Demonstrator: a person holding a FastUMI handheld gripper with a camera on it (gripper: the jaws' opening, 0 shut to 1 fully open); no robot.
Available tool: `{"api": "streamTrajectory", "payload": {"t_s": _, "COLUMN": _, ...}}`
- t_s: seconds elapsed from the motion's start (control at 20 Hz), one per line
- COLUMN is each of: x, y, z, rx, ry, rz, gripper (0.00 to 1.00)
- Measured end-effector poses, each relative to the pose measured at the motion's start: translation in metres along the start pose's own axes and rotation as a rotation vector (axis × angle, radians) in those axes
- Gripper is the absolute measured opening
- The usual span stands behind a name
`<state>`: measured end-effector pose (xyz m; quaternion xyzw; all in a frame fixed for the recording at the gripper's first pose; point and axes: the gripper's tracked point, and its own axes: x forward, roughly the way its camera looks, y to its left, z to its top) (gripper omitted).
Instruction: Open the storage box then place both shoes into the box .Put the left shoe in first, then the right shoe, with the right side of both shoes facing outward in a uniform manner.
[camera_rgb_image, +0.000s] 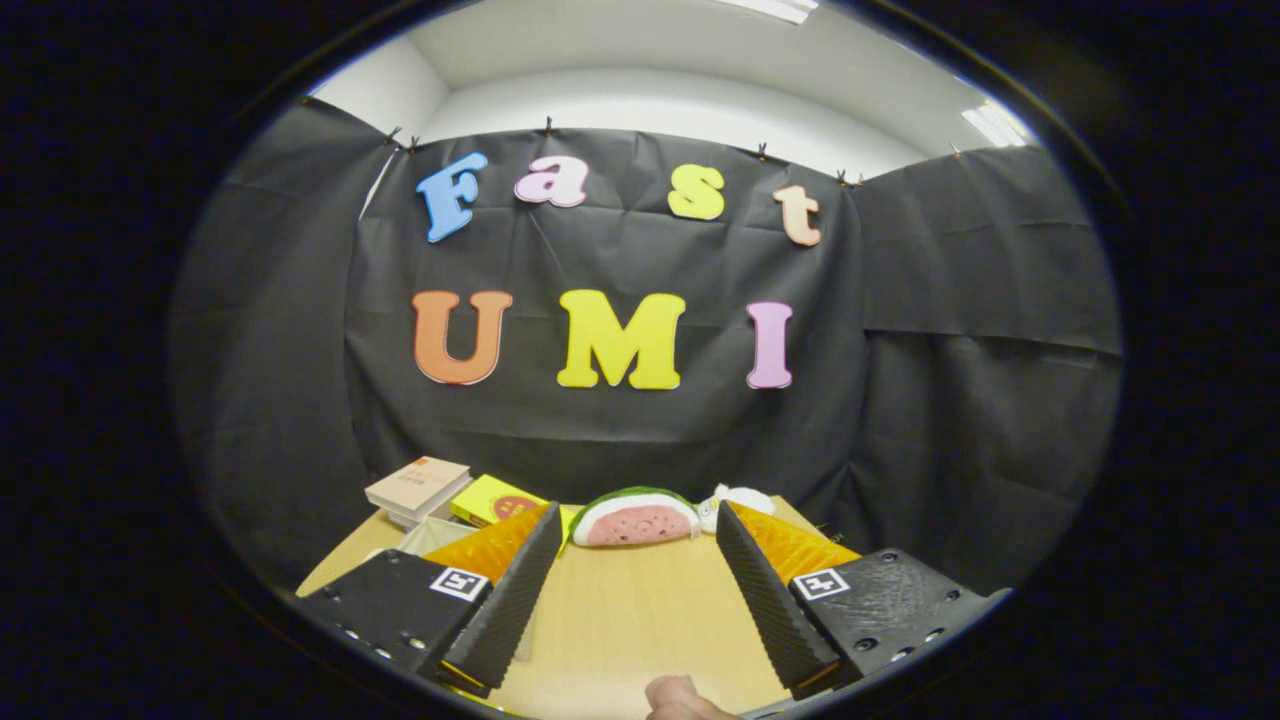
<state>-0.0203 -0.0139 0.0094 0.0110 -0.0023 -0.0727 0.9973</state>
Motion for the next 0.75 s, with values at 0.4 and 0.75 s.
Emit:
{"api": "streamTrajectory", "payload": {"t_s": 0.4, "x": -0.002, "y": -0.016, "z": 0.003, "rx": -0.059, "ry": 0.002, "rz": 0.011, "gripper": 0.96}}
{"api": "streamTrajectory", "payload": {"t_s": 0.75, "x": 0.010, "y": -0.021, "z": -0.019, "rx": -0.097, "ry": 0.044, "rz": 0.019, "gripper": 0.96}}
